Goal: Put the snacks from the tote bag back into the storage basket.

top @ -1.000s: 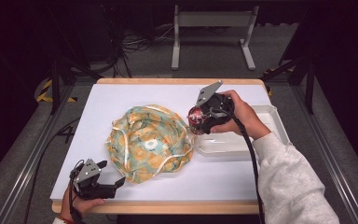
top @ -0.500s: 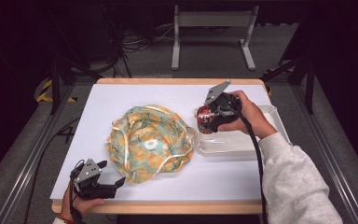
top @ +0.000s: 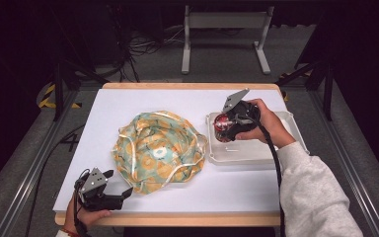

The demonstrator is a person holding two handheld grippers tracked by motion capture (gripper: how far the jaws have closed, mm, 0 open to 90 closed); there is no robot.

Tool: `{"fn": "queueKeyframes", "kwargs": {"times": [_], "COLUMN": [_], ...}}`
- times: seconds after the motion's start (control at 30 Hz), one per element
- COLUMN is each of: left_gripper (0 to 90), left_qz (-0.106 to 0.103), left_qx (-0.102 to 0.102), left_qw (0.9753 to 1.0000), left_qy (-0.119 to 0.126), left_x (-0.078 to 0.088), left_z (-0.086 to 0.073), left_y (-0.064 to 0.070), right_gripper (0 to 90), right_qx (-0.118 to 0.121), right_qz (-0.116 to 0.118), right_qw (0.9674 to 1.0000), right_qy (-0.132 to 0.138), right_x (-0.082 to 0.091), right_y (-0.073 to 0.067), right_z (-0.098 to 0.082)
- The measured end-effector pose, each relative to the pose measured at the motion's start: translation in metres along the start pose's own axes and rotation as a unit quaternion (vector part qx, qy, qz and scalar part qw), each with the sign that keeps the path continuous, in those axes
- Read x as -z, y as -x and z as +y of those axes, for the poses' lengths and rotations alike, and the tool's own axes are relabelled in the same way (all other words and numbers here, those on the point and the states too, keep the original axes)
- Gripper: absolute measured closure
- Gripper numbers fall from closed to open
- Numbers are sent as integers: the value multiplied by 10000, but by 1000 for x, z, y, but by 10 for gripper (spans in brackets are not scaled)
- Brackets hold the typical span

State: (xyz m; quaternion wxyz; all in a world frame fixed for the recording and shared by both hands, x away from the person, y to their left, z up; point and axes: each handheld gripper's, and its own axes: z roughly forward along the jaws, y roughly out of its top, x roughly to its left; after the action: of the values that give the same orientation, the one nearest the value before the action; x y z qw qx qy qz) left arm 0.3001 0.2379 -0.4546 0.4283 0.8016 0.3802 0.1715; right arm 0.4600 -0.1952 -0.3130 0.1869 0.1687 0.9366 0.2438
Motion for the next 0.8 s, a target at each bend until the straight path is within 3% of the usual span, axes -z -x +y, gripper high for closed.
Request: {"fn": "queueKeyframes", "kwargs": {"times": [0.6,0.8], "left_gripper": [71,71], "left_qz": [25,24], "left_qx": [-18,3], "left_qw": [10000,10000], "left_qy": [-13,11], "left_x": [0,0], "left_z": [0,0], "left_y": [1,1], "right_gripper": [251,251], "right_qx": [-196,-282], "right_qz": [38,8], "right_qw": [9993,9992], "right_qy": [-326,-277], "right_x": [-20,-18], "right_y": [11,16], "right_z": [-30,-39]}}
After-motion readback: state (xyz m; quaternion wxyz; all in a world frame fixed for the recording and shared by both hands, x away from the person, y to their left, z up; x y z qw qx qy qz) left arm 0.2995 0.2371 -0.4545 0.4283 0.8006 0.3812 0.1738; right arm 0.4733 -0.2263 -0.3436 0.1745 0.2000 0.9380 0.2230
